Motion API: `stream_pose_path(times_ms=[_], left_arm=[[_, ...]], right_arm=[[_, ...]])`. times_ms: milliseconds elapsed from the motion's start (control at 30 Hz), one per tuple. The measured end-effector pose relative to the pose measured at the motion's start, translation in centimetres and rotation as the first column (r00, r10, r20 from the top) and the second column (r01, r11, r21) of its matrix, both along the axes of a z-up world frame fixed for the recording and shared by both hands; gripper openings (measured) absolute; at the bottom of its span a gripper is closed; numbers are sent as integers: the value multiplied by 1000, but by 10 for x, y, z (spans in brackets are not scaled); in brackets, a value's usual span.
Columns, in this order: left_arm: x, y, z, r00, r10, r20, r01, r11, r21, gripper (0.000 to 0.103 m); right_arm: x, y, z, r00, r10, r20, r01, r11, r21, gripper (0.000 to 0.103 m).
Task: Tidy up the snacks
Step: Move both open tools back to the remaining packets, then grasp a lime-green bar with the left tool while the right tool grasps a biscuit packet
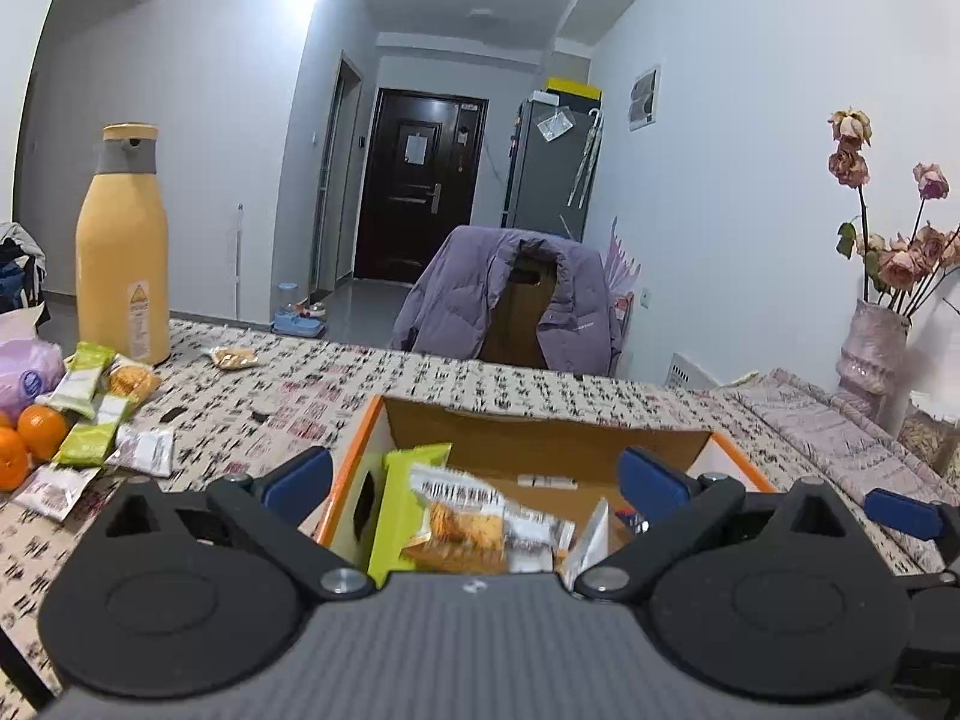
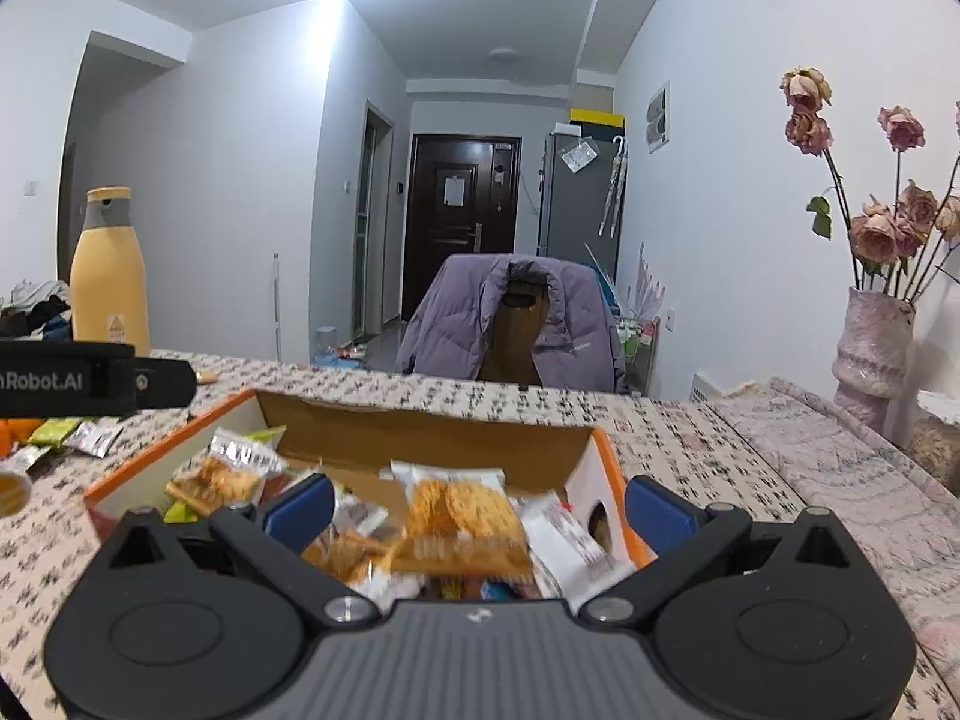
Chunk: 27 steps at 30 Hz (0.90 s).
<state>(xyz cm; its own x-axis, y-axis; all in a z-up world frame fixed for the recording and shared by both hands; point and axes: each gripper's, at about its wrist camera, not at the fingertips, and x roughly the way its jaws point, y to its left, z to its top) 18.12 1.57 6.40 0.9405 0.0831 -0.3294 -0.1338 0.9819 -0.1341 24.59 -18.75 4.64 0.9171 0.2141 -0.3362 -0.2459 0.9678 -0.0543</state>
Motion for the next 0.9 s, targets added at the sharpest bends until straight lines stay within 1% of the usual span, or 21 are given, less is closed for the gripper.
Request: stream_pose_path(times_ms=[133,300,400,600,767,900], left_arm=[[-15,-4,-7,999,8,-53,-8,1000,9,103],[-31,-10,-24,990,-5,-138,4,1000,-9,103],[-37,-18,-37,979,-23,-205,20,1000,-14,103],[-38,-42,-59,952,-56,-302,57,998,-7,103],[-35,-59,-73,936,-54,-347,56,998,-4,103],[-33,-73,-83,924,-52,-380,67,997,27,103]], right_arm=[[-20,-13,-6,1000,-13,-27,13,1000,-28,103],[-40,-36,-15,997,-19,-69,18,1000,-16,103],[-50,-48,-23,995,-28,-97,27,1000,-6,103],[-65,-66,-43,987,-44,-157,48,999,18,103],[-74,-77,-54,981,-60,-186,68,997,38,103],[-76,-82,-58,977,-67,-204,80,995,55,103]])
